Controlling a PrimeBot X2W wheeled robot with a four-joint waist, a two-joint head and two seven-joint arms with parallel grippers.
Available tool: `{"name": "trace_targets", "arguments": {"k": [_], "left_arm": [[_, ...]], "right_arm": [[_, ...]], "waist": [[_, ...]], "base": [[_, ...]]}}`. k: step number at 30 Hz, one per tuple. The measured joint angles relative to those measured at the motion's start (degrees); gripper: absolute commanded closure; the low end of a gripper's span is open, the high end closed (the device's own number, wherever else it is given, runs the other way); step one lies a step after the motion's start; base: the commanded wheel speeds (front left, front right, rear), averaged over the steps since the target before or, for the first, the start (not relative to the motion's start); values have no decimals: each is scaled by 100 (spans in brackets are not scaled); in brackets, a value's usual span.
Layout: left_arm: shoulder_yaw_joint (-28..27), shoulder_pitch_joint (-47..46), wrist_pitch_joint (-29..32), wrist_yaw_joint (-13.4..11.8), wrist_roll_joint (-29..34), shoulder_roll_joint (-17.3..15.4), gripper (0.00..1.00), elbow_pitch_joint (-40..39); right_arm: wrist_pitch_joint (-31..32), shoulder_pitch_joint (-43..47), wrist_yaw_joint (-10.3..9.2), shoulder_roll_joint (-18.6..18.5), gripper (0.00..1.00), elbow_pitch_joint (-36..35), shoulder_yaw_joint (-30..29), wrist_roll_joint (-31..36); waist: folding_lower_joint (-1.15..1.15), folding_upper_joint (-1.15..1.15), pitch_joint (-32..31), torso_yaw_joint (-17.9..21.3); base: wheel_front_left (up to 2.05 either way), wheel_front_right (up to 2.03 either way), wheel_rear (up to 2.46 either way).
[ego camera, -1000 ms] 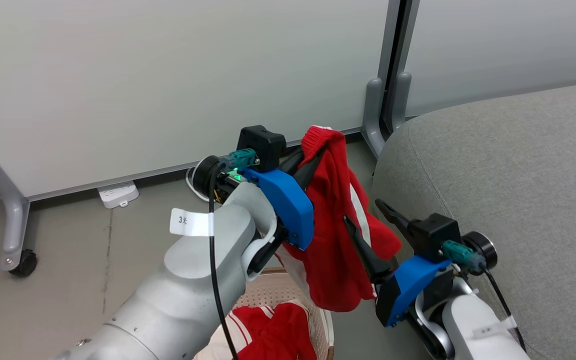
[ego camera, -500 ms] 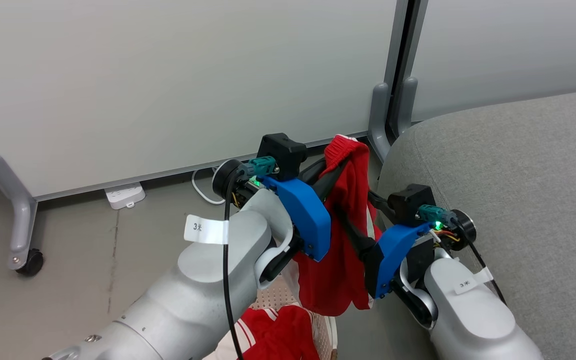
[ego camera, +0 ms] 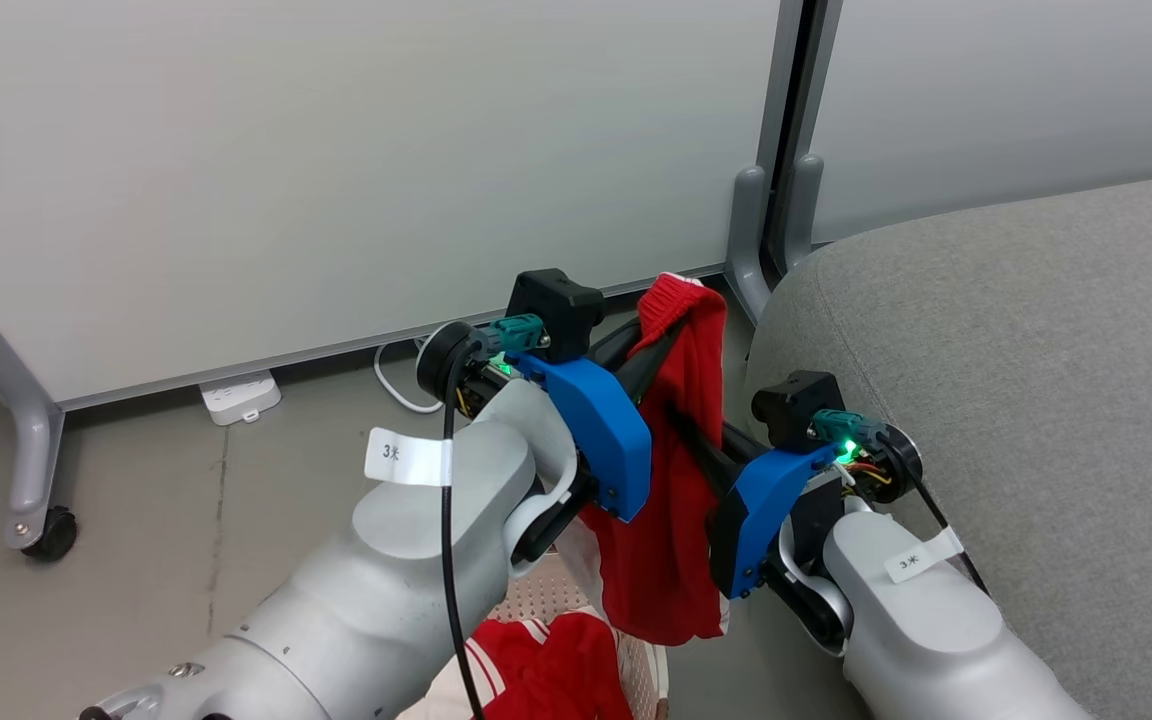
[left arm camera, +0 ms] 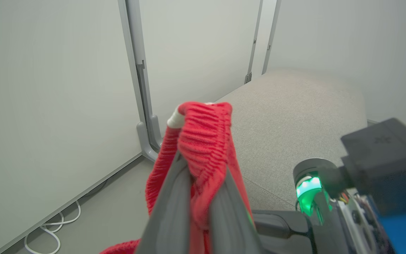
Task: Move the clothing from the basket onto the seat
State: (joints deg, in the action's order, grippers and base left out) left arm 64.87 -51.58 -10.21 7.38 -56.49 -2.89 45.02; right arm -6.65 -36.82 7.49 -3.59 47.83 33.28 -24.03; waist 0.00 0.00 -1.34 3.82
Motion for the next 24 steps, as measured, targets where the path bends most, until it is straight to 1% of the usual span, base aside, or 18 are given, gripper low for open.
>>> {"name": "trace_targets", "arguments": {"k": [24], "left_arm": [[265,-150,-137,-20,-342,0,100,250]], "right_arm": [[-350,-361,0,-3,100,571,595,-573]], "waist": [[0,0,17,90]], "base": [[0,0,0]]}}
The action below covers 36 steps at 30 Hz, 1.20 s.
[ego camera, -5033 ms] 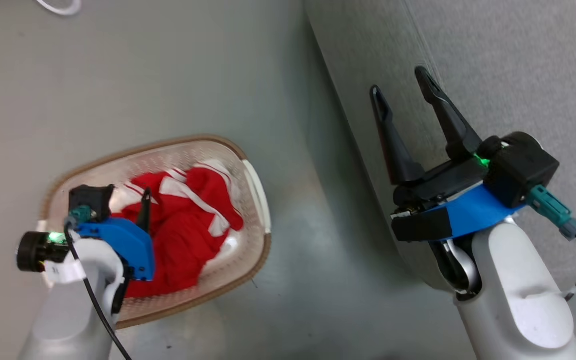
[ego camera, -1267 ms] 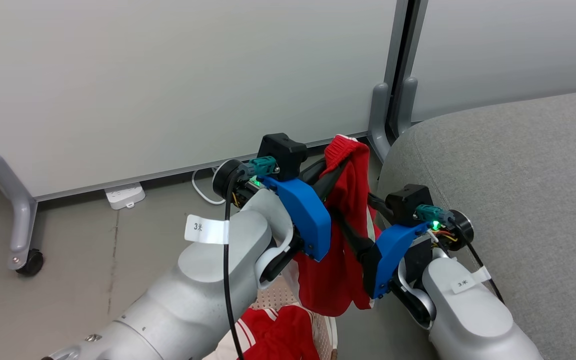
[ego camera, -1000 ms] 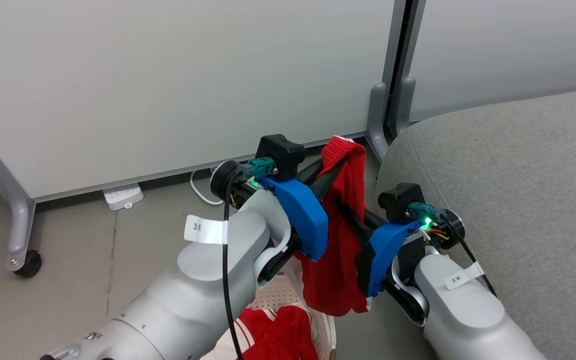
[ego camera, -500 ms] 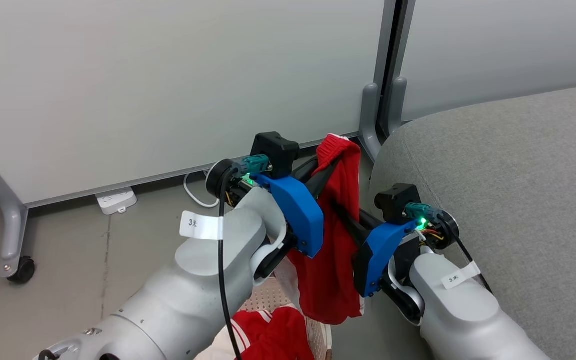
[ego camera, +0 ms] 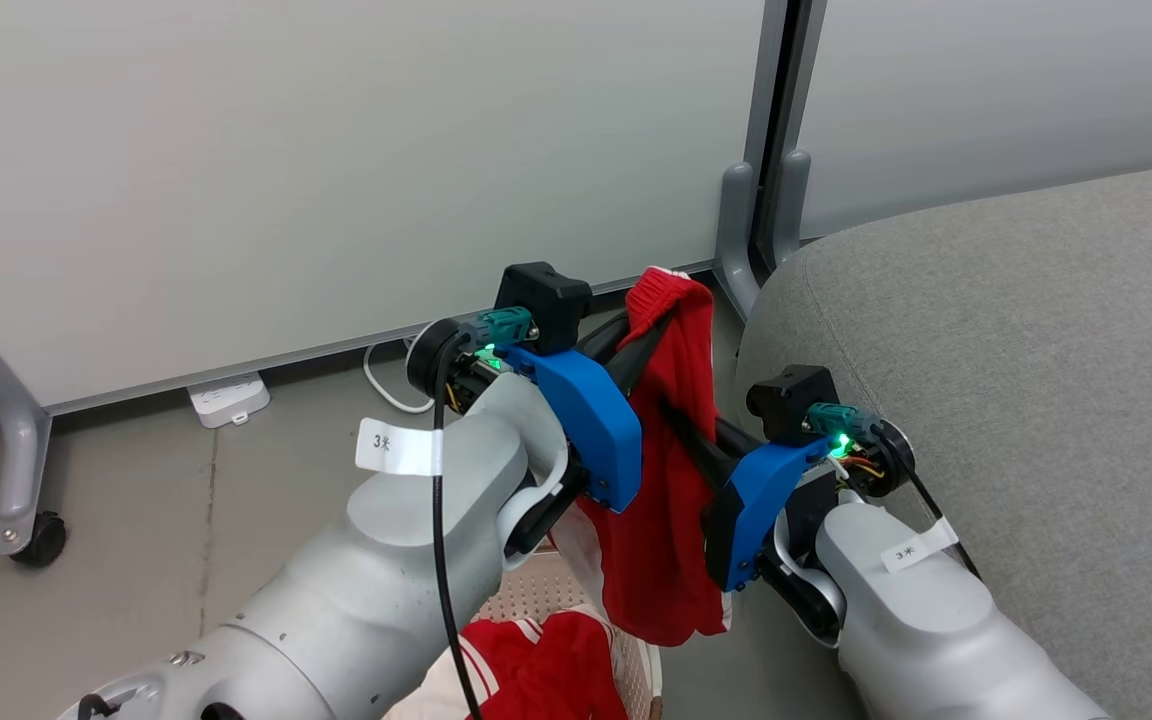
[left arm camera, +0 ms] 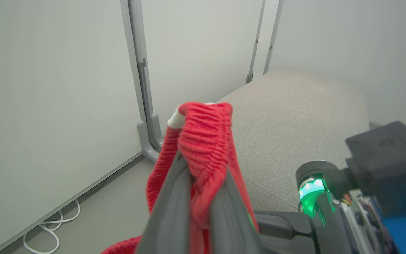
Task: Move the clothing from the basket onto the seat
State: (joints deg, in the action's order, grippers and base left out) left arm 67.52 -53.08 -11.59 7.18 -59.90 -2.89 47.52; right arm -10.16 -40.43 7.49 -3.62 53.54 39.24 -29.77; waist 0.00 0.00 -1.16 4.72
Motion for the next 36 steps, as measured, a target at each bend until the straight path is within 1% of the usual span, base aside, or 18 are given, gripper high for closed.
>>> {"name": "trace_targets", "arguments": {"k": [8,9,10,11,17,19,20,23,29,32,36], "left_arm": [[66,-31,-47,-9,-76,0,100,64],[75,-38,-56,-9,-105,1,74,69],[77,-44,-71,-15,-113,1,17,69],[75,-56,-112,-23,-113,1,0,67],[-41,-13,-318,-55,51,-44,0,83],[-166,161,-334,-55,136,-131,0,14],[-277,266,-335,-55,220,-225,0,-101],[-887,622,-343,-155,584,-527,0,-615],[-2045,1881,-343,-307,1536,-1144,0,-1858],[-2579,2496,-345,-360,1957,-1351,0,-2383],[-3130,3204,-346,-361,2498,-1497,0,-2986]], "right_arm": [[-73,-57,0,0,100,115,147,-122],[-81,-67,0,-1,100,130,164,-145],[-96,-81,0,-2,100,138,177,-163],[-103,-99,0,-5,100,147,189,-167],[-182,-175,0,-27,100,194,236,-218],[-211,-197,0,-48,100,196,235,-225],[-230,-206,0,-64,100,198,237,-236],[-271,-258,0,-112,100,199,226,-257],[-343,-305,0,-188,100,174,197,-257],[-356,-333,0,-226,100,157,174,-257],[-381,-365,0,-259,100,129,152,-256]], "waist": [[0,0,-6,3],[0,0,-6,2],[0,0,-4,0],[0,0,1,-3],[0,0,49,0],[0,0,71,2],[0,0,86,1],[0,0,129,0],[0,0,247,8],[1,0,292,13],[0,0,324,10]], "base": [[0,0,0],[0,0,0],[0,0,0],[0,0,0],[0,0,0],[0,0,0],[0,0,0],[0,0,0],[0,0,0],[0,0,0],[0,0,0]]}}
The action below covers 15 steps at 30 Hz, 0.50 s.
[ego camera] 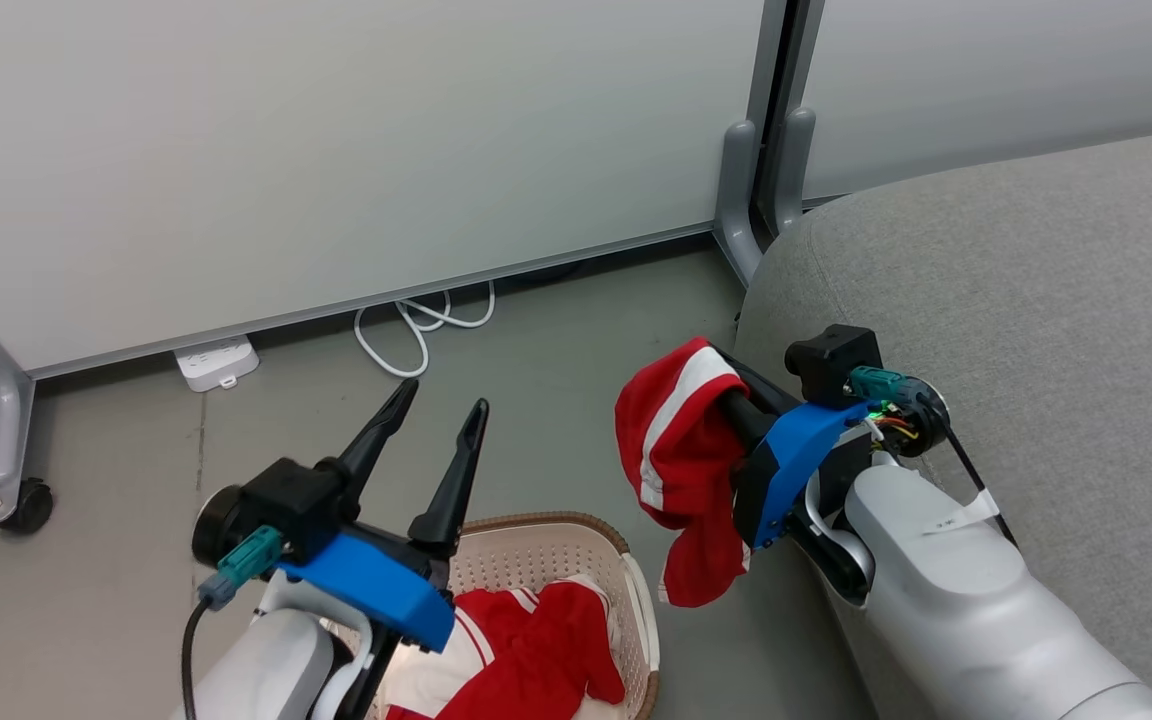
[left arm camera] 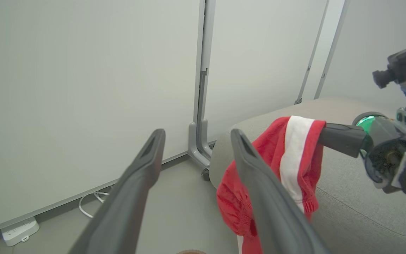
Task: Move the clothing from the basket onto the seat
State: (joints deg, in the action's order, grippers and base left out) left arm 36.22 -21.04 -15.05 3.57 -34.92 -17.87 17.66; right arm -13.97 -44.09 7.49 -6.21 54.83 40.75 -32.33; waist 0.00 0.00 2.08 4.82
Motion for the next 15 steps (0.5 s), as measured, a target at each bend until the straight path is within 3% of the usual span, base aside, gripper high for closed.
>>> {"name": "trace_targets", "arguments": {"k": [8,15], "left_arm": [[-920,975,-1,63,627,62,0,-650],[-1163,1151,-1,235,926,272,0,-680]], "right_arm": [[-26,-4,0,-73,100,-24,-53,11],[-31,-5,0,-78,100,-29,-80,42]], "waist": [[0,0,41,4],[0,0,64,-5]], "base": [[0,0,0],[0,0,0]]}}
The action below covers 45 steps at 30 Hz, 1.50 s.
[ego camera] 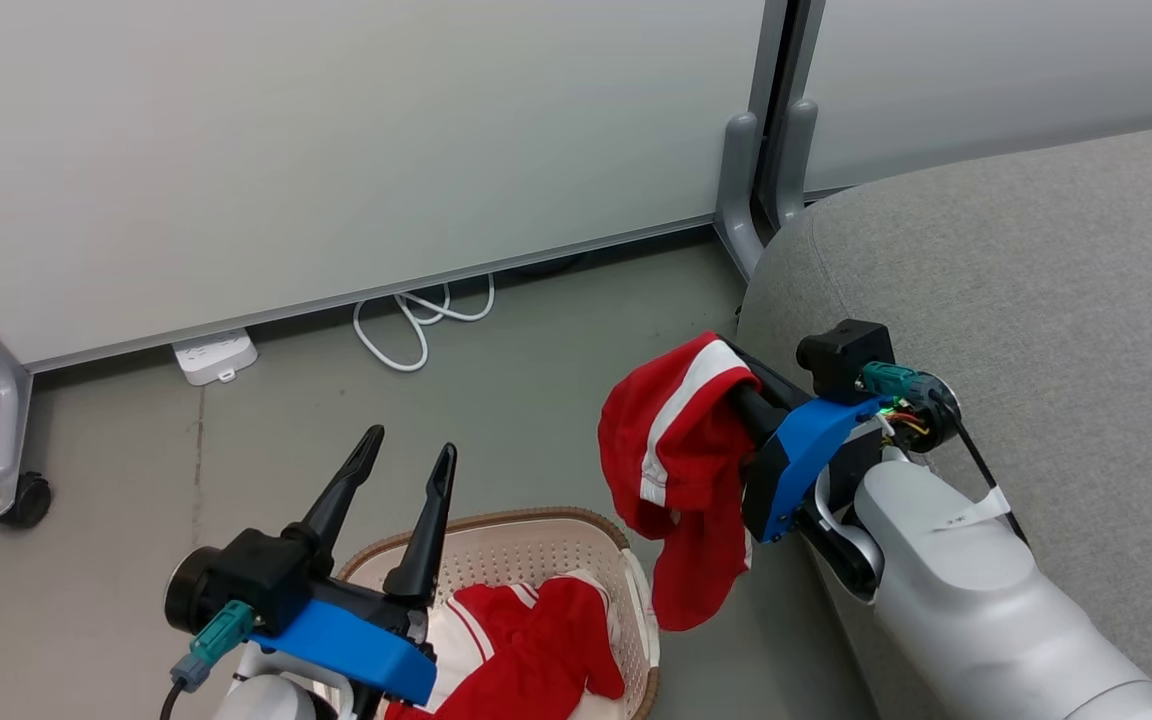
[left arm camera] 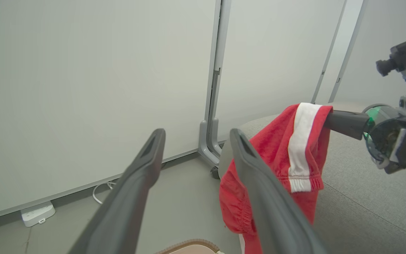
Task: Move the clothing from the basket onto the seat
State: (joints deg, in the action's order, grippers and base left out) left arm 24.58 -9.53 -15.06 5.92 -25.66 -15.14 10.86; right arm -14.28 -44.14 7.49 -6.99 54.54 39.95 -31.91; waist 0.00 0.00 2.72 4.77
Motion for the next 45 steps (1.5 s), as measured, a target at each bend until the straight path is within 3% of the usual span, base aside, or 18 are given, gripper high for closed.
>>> {"name": "trace_targets", "arguments": {"k": [10,17,45], "left_arm": [[-153,25,0,114,185,154,0,82],[-189,57,0,121,249,162,0,114],[241,-168,0,146,196,52,0,250]], "right_arm": [[0,1,0,13,100,3,16,-2],[1,-1,0,40,100,-16,5,-16],[-42,4,0,-36,100,-33,-186,-16]], "waist": [[0,0,-20,51],[0,0,17,321],[0,0,287,2633]], "base": [[0,0,0],[0,0,0],[0,0,0]]}}
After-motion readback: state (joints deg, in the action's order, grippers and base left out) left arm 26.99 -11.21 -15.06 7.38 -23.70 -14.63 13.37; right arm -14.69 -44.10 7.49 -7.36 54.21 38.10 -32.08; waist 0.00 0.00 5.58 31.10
